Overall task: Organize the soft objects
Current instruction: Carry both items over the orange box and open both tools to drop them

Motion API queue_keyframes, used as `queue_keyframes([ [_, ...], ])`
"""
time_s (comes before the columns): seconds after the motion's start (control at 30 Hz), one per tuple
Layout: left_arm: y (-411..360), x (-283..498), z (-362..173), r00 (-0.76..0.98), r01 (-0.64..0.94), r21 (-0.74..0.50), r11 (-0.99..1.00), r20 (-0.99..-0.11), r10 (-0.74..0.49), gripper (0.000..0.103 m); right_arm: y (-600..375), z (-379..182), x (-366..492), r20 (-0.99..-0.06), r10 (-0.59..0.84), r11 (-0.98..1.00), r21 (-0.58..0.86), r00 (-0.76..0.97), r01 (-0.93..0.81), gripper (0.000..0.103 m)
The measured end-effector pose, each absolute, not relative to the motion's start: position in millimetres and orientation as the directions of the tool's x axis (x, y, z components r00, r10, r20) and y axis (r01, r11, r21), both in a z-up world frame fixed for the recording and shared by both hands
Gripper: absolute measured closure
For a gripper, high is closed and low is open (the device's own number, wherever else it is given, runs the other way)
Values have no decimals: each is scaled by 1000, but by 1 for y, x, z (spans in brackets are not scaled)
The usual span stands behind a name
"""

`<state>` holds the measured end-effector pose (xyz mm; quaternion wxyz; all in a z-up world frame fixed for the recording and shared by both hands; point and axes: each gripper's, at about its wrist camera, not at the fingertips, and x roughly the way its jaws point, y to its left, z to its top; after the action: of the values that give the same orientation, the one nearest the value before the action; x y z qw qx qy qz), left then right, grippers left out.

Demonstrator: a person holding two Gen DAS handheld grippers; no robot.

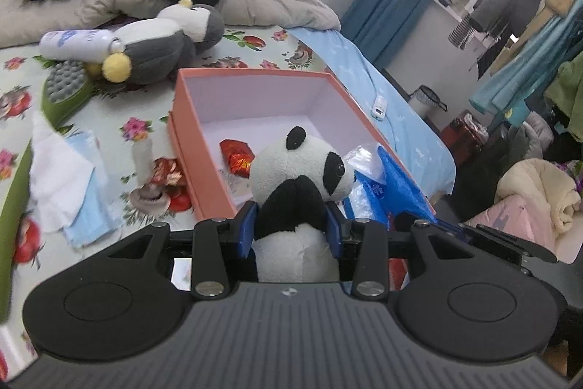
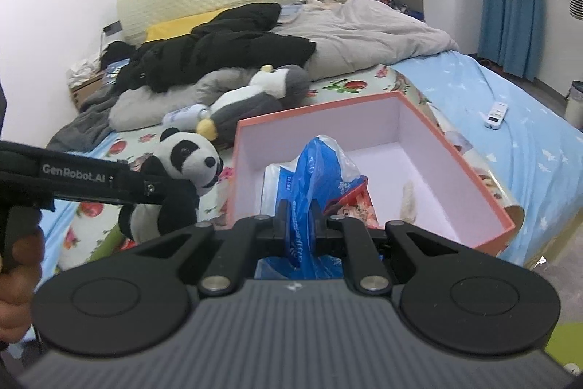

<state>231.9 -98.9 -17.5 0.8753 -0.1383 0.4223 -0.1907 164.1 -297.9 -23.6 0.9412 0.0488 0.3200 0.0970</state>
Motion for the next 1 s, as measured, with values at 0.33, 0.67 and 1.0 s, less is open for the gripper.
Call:
queue_keyframes([
  [0.33, -133, 315, -46, 508, 224, -400, 889, -730, -457, 58, -323, -52, 230, -637, 200, 978, 174, 744, -113, 90],
  [0.67, -151, 370, -80, 470, 209, -373, 904, -772, -428, 58, -336, -99, 280, -686, 206, 975, 201, 698, -90, 89],
  [1.0, -155, 381, -88, 468, 236, -337, 911, -783, -410, 49, -348, -107, 288, -706, 184, 974, 223, 684, -32, 59],
])
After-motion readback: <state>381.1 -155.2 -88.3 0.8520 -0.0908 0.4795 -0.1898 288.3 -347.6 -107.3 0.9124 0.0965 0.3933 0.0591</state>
